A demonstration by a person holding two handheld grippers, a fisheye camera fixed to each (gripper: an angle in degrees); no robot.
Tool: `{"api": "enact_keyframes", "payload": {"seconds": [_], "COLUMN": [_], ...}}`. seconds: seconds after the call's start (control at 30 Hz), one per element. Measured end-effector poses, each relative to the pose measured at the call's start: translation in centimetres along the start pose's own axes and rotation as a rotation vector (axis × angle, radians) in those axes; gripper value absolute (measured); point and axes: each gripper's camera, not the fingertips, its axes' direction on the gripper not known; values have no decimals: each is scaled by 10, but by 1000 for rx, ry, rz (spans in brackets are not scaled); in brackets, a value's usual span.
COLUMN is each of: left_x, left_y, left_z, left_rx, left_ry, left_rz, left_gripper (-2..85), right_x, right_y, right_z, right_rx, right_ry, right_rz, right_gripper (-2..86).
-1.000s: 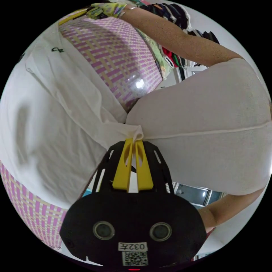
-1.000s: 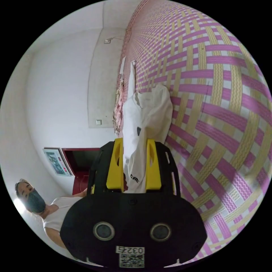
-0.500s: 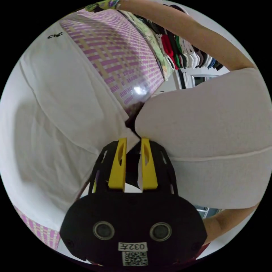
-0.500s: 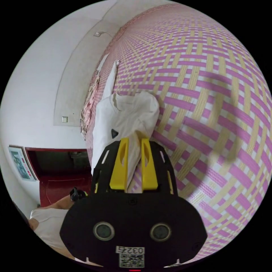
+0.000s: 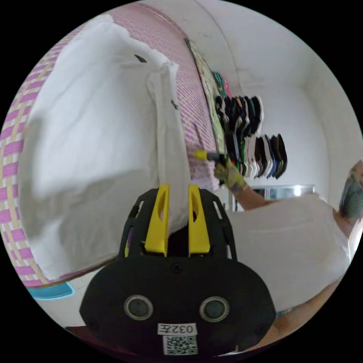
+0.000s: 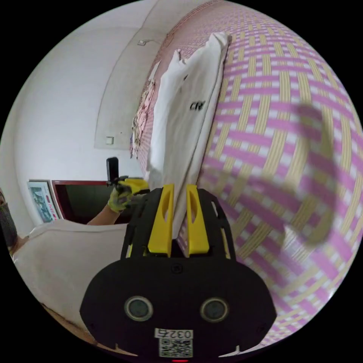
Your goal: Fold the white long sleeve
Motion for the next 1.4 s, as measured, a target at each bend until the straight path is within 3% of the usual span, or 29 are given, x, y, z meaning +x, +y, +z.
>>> {"api": "enact_keyframes", "payload": {"seconds": [0.17, 0.43, 0.57, 0.73, 1.1, 1.23, 1.4], "left_x": [-43, -86, -101, -113, -149, -153, -156], "left_y": [-43, -126, -146, -158, -191, -219, -234], "left_z": [-32, -47, -49, -57, -90, -95, -90], "left_rx": [210, 127, 92, 52, 152, 175, 179], "left_ry": [70, -26, -22, -61, -12, -74, -99], "left_rz": [-79, -99, -103, -78, -147, -175, -191], "left_gripper": [50, 87, 82, 13, 59, 59, 37], "right_x": [-31, -90, -102, -132, -115, -148, -161], "right_y": [66, 97, 104, 120, 137, 124, 39], "right_z": [44, 73, 76, 61, 49, 33, 19], "right_rx": [14, 106, 143, 201, 203, 297, 340], "right_ry": [10, 297, 285, 232, 273, 416, 419], "right_rz": [27, 107, 122, 141, 253, 167, -15], "right_gripper": [61, 63, 5, -8, 57, 43, -3]}}
